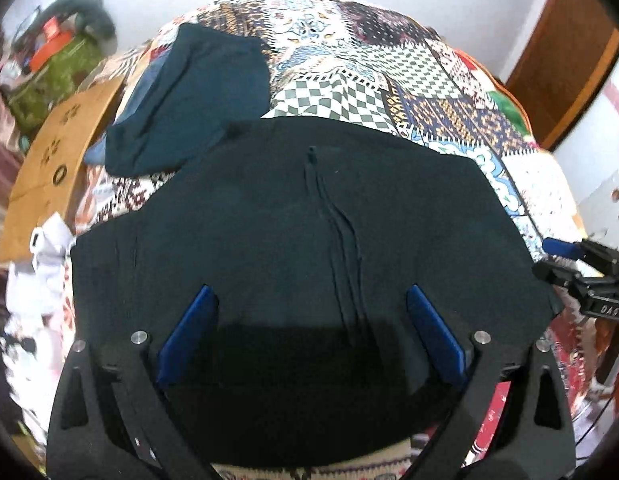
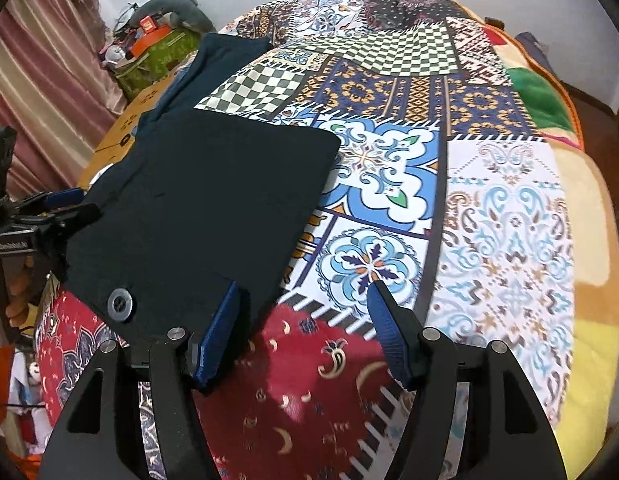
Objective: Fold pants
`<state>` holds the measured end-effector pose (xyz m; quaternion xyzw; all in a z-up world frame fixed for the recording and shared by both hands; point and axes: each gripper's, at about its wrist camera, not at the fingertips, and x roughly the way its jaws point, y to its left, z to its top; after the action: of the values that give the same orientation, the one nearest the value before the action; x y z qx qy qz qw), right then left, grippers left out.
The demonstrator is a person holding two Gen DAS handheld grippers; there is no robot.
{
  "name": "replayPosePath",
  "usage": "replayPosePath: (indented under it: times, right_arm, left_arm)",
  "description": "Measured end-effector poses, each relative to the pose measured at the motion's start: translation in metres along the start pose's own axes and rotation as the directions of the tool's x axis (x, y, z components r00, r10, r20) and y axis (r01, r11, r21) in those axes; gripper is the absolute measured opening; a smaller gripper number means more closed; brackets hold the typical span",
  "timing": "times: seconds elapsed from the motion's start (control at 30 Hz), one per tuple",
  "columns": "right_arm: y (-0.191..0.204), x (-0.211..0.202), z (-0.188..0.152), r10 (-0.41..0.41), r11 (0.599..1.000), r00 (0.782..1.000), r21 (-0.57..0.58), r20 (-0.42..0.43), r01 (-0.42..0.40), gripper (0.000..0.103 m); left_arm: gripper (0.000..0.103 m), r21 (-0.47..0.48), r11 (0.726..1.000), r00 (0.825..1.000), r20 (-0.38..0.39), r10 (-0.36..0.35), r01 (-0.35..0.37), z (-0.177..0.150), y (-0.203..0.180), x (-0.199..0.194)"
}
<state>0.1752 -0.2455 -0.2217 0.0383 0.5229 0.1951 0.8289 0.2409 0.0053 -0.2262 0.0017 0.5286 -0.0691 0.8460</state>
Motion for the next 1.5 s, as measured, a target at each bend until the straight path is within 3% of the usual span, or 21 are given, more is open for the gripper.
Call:
replayPosePath:
  times: [0.13, 0.33, 0.53, 0.67, 0.87, 1.03, 1.2, 1.3, 1.5]
  right_arm:
    - [0.005, -0.01, 0.001, -0.025, 1.0, 1.0, -0.012, 0.013, 0.025, 0.062]
    - [0.026, -0.038, 0.016, -0.047, 0.997, 0.994, -0.054, 0.104, 0.052, 0.062]
    - [0.064, -0.059, 0.039, -0.016, 0.992, 0.978, -0.119, 0.207, 0.042, 0.064]
    - [0.095, -0.057, 0.052, 0.022, 0.984, 0.969, -0.175, 0.246, 0.022, 0.064]
    - [0.132, -0.017, 0.058, 0.06, 0.968, 0.98, -0.251, 0.188, -0.011, 0.064]
    - [0.147, 0.019, 0.05, 0.046, 0.961, 0.994, -0.275, 0.1, -0.017, 0.064]
    - [0.153, 0.033, 0.038, 0.027, 0.95, 0.997, -0.312, 0.069, -0.004, 0.064]
    - [0.148, 0.034, 0.039, 0.048, 0.957, 0.998, -0.288, 0.037, -0.035, 0.064]
    - [0.147, 0.037, 0.036, 0.073, 0.96, 0.997, -0.273, 0.024, -0.064, 0.063]
  left_arm:
    - [0.098, -0.018, 0.999, 0.998, 0.049, 0.043, -0.042, -0.006, 0.006, -0.018]
    - [0.098, -0.11, 0.987, 0.977, 0.168, 0.132, -0.115, -0.018, 0.043, -0.066]
    - [0.098, -0.286, 0.954, 0.96, 0.228, 0.163, -0.094, -0.035, 0.105, -0.105]
    - [0.098, -0.385, 0.92, 0.968, 0.199, 0.155, -0.068, -0.051, 0.143, -0.108]
    - [0.098, -0.486, 0.874, 0.993, 0.109, 0.047, 0.013, -0.083, 0.179, -0.082]
    - [0.097, -0.537, 0.838, 0.995, 0.054, -0.081, 0.098, -0.103, 0.189, -0.052]
    - [0.096, -0.595, 0.778, 0.974, 0.036, -0.225, 0.202, -0.115, 0.194, -0.031]
    - [0.096, -0.639, 0.717, 0.945, 0.053, -0.321, 0.279, -0.122, 0.2, -0.018]
    - [0.096, -0.685, 0.641, 0.918, 0.108, -0.381, 0.347, -0.125, 0.214, 0.001]
